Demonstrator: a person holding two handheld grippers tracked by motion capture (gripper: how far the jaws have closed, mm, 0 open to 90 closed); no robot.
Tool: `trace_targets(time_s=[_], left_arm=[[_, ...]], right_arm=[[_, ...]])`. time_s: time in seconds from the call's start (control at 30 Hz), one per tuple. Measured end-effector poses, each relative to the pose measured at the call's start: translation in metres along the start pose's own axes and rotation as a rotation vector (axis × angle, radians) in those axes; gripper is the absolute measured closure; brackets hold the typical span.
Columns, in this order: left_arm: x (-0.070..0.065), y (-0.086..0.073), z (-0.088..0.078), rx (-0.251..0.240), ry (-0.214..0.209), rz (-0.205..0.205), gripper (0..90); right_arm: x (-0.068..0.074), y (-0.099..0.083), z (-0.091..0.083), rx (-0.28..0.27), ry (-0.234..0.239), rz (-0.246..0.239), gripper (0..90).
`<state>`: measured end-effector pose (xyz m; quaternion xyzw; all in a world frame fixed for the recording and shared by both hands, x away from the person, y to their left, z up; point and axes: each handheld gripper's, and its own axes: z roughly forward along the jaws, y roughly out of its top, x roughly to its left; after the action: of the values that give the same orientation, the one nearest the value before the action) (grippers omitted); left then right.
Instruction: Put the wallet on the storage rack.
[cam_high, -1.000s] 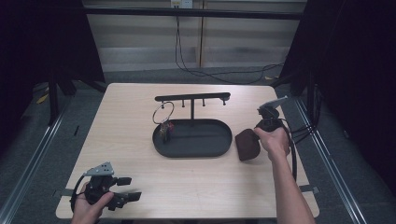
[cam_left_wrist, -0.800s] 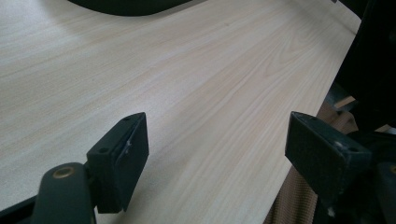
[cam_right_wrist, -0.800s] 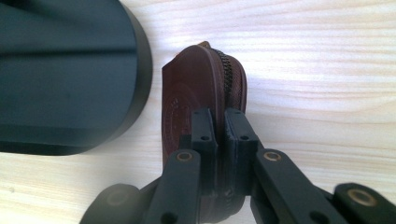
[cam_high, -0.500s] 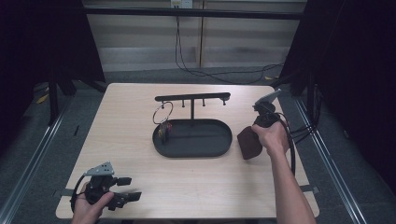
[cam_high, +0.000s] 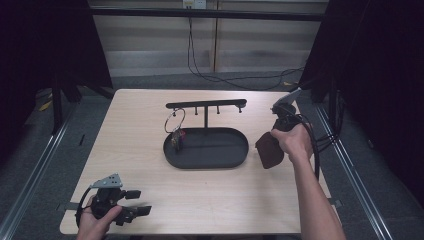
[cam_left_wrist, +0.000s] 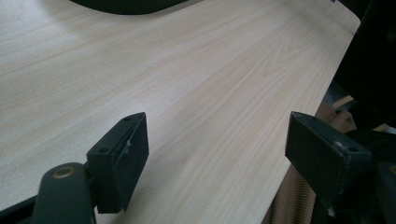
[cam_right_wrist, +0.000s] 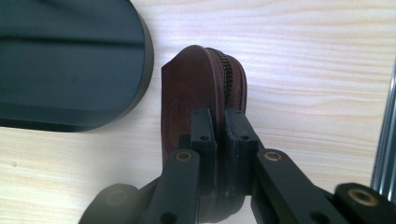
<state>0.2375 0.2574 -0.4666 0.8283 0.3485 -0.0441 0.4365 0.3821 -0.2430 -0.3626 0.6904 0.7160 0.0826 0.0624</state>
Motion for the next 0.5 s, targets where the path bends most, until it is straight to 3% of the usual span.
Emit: trace_targets(time_s=[0.2, 0.5], left_arm=[[0.001, 0.0, -0.001, -0.009, 0.005, -0.005, 21.0], [0.002, 0.0, -0.002, -0.016, 0.006, -0.008, 20.3]], right_arm=[[0.004, 0.002, -0.012, -0.028, -0.001, -0.005, 83.3], [0.008, 0.002, -0.024, -0.024, -0.021, -0.019, 83.3]])
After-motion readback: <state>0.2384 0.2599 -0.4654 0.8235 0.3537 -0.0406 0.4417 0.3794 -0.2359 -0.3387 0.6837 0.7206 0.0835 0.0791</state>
